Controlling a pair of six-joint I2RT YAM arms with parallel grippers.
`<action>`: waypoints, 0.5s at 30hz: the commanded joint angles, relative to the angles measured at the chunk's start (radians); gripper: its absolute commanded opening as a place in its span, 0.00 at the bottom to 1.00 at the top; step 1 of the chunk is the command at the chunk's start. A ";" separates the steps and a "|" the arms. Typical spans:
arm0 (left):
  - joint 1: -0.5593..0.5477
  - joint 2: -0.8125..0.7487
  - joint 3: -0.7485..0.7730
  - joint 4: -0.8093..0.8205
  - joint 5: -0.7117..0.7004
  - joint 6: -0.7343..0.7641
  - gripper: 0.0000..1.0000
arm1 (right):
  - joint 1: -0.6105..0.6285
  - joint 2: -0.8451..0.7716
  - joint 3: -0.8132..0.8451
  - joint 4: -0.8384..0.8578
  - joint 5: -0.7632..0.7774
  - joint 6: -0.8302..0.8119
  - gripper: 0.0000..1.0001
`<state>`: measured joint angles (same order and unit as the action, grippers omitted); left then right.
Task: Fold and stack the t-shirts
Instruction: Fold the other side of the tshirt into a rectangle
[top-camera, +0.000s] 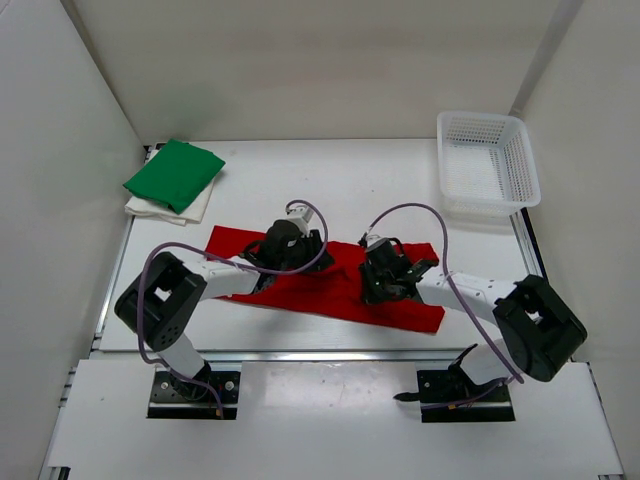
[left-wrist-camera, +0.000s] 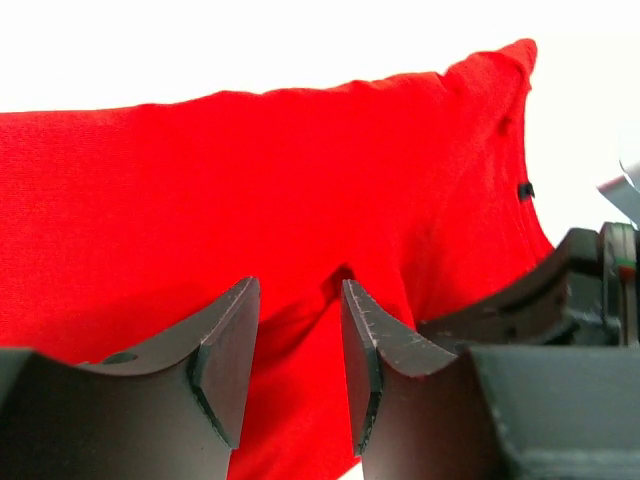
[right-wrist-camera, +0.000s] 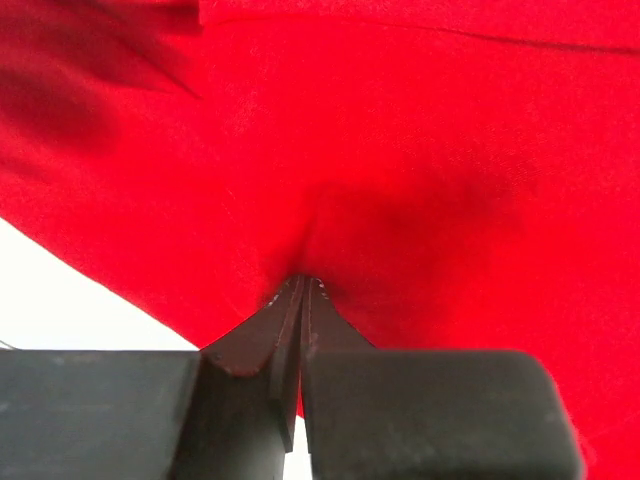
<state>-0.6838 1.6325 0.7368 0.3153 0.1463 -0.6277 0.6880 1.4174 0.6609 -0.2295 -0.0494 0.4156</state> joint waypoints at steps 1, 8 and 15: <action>0.023 -0.003 0.013 0.002 0.021 0.003 0.49 | 0.004 -0.044 0.025 -0.051 0.048 -0.015 0.00; 0.007 0.061 0.087 -0.022 0.025 0.013 0.49 | -0.122 -0.150 0.040 -0.009 -0.024 -0.026 0.02; 0.160 0.078 -0.052 0.045 0.067 -0.036 0.48 | -0.281 -0.011 -0.053 0.153 -0.046 0.003 0.00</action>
<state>-0.5888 1.7298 0.7429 0.3336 0.1963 -0.6434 0.4477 1.3407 0.6388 -0.1661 -0.0799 0.4088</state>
